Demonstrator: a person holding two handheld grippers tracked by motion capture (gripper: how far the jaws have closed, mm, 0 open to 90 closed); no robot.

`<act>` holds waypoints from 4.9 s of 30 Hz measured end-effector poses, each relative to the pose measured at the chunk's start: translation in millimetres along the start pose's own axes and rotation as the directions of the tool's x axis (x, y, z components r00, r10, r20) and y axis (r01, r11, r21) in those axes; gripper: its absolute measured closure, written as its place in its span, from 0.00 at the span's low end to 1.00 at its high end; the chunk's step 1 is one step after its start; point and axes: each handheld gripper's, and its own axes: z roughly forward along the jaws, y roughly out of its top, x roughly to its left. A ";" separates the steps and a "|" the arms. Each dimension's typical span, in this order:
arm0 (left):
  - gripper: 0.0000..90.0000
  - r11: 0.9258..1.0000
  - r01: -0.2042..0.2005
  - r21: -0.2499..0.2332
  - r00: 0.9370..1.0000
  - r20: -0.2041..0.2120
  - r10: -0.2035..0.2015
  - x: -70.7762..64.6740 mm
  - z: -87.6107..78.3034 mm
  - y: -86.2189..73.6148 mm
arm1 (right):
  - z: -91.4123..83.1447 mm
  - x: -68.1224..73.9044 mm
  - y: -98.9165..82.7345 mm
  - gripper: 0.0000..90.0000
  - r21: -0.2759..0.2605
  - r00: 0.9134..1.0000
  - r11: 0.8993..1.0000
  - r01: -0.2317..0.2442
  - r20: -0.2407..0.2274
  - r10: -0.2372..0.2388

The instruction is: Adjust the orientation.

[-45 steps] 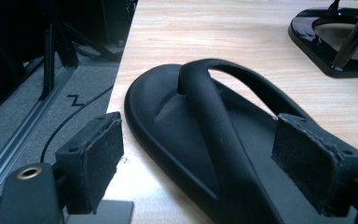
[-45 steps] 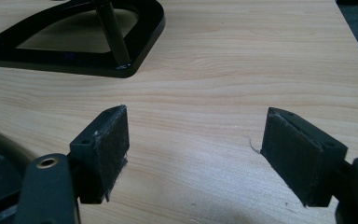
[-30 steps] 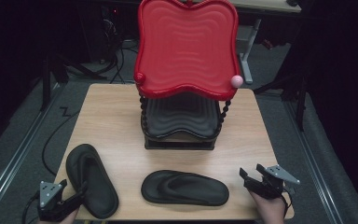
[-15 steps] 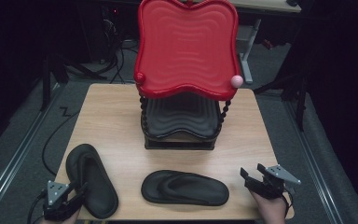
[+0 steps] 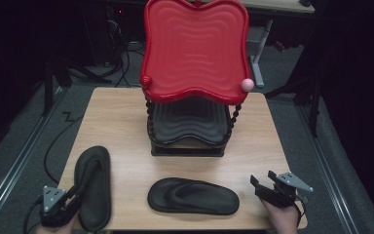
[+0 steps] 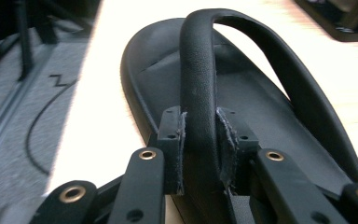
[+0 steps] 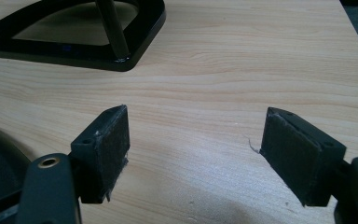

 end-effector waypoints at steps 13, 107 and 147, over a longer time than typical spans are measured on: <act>0.71 0.997 -0.059 0.039 0.998 0.013 0.059 -14.0 3.6 -1.9 | -1.3 -1.6 -1.0 0.26 -0.002 1.000 1.000 0.002 0.003 -0.002; 0.93 0.939 -0.072 -0.336 0.971 0.192 0.143 -177.6 54.4 100.9 | -8.0 130.2 64.2 0.35 -0.185 0.939 0.967 0.176 -0.262 -0.221; 0.88 0.917 -0.081 -0.390 0.990 0.075 0.120 -186.3 86.3 119.1 | 53.6 201.0 105.9 0.83 -0.284 0.905 0.919 0.274 -0.246 -0.346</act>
